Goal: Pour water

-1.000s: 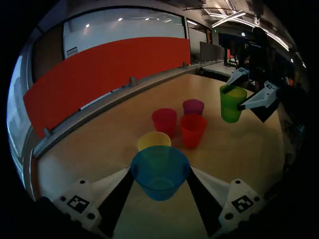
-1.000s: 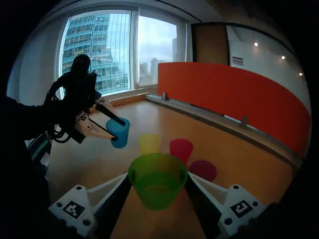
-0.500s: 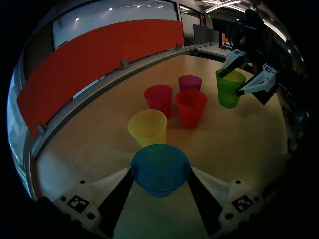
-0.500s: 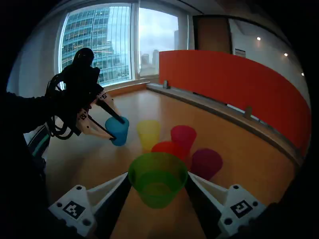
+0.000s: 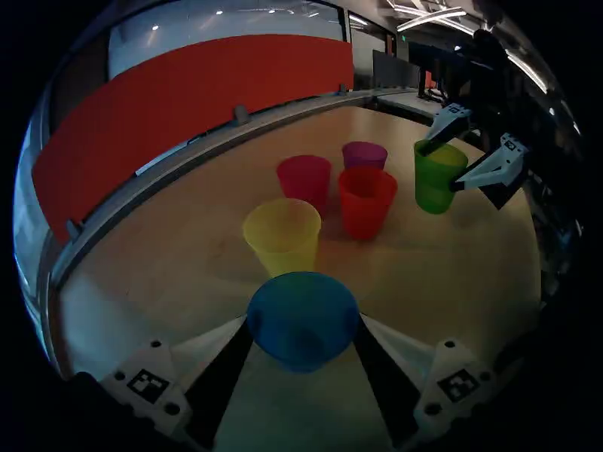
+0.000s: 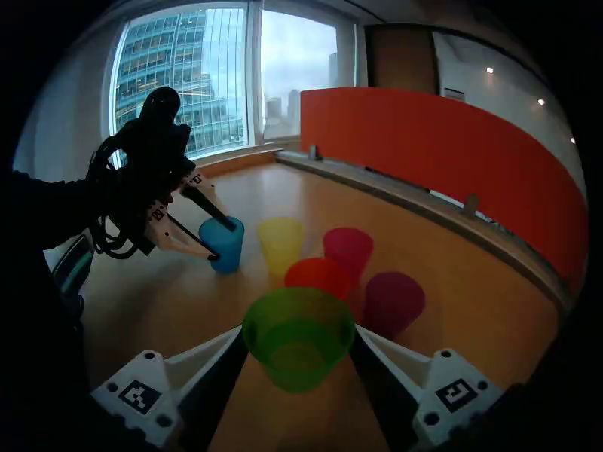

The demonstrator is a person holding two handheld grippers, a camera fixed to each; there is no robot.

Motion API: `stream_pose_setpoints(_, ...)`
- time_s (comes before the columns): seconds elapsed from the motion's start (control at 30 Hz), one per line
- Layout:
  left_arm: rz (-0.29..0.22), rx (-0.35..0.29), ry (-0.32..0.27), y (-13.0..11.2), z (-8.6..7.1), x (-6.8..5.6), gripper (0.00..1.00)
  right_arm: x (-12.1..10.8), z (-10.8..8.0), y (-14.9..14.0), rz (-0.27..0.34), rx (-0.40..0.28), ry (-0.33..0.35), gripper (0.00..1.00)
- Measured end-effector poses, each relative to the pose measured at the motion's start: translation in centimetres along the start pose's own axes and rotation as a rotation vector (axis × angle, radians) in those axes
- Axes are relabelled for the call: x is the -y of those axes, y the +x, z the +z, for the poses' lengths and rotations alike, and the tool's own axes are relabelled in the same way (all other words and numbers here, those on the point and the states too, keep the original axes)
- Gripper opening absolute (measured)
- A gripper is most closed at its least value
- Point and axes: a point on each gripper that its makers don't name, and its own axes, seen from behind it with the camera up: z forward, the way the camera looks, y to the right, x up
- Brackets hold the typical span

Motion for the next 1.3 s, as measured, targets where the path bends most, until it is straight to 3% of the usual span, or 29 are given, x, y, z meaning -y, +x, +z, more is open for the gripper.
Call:
stream_pose_setpoints(0.6, -0.047, -0.007, -0.019, -1.3, -0.5, 0.1, 0.87, 0.2, 0.5, -0.3, 0.006, 0.002, 0.000, 0.91)
stream_pose_setpoints(0.9, -0.037, -0.005, 0.011, -1.6, -0.4, 0.7, 0.88, 0.6, 0.8, -0.4, 0.000, 0.009, 0.004, 0.91)
stream_pose_setpoints(1.1, -0.062, 0.011, 0.047, -2.4, -0.3, 1.7, 0.90, 0.7, 1.0, -0.6, 0.002, 0.014, 0.004, 0.91)
stream_pose_setpoints(1.3, -0.113, -0.006, 0.012, -2.0, -0.6, 1.0, 0.92, 0.7, 1.2, -0.8, 0.003, 0.017, 0.002, 0.91)
